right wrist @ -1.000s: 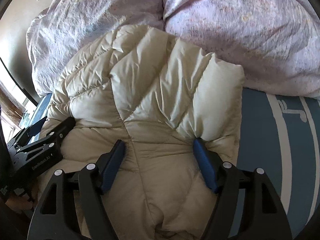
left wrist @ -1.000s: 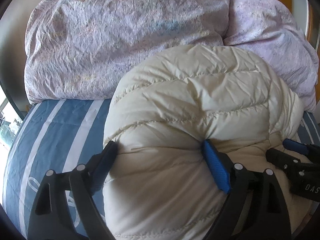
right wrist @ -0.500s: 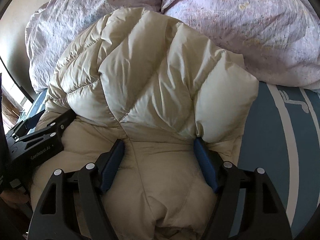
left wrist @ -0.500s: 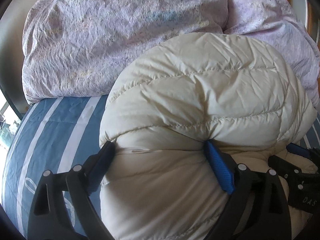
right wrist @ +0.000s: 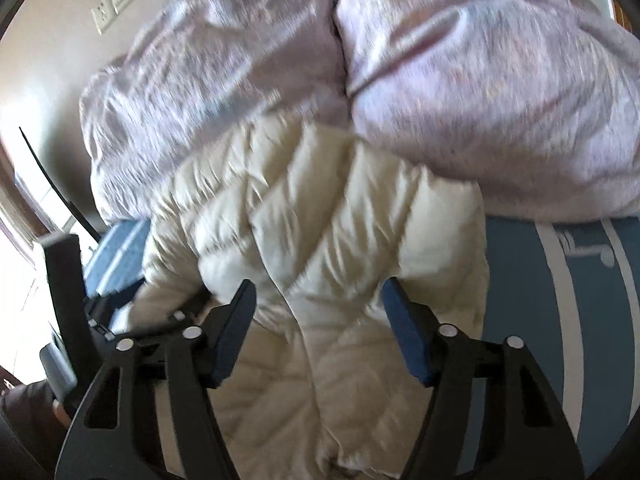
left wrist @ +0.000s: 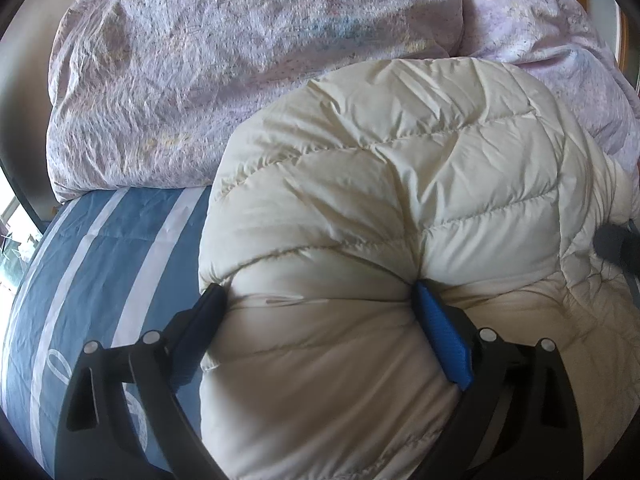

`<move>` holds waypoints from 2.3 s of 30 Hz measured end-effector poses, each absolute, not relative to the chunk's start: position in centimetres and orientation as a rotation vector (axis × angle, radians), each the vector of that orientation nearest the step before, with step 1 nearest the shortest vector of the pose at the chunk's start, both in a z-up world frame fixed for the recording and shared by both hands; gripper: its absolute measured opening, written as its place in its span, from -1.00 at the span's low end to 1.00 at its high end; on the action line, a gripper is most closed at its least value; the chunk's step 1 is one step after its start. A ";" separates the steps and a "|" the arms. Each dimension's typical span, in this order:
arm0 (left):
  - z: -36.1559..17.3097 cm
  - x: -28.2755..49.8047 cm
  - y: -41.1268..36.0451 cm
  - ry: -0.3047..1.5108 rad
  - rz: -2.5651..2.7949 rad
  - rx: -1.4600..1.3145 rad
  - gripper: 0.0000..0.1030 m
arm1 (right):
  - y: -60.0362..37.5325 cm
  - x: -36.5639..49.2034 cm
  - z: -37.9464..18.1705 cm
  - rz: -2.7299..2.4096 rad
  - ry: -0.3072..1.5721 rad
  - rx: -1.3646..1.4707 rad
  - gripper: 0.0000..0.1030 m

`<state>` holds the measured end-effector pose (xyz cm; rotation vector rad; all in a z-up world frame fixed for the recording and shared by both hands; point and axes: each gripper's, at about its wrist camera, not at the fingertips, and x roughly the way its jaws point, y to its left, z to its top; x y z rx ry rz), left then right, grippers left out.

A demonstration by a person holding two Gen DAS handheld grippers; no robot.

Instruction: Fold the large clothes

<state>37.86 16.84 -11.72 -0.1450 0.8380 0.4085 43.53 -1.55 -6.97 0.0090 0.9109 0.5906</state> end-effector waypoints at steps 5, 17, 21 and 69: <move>-11.6 37.8 17.0 0.836 0.410 -0.146 0.83 | -1.5 45.3 -7.5 0.531 0.946 0.025 0.11; -11.1 37.6 16.3 0.823 0.411 -0.140 0.85 | -1.9 45.8 -11.4 0.435 1.013 -0.037 -0.04; -11.0 37.7 16.1 0.822 0.412 -0.138 0.89 | -1.9 44.9 -12.2 0.432 0.989 -0.065 -0.03; -12.3 38.3 16.8 0.828 0.416 -0.184 0.97 | -0.8 42.8 -13.1 0.390 0.854 -0.133 0.01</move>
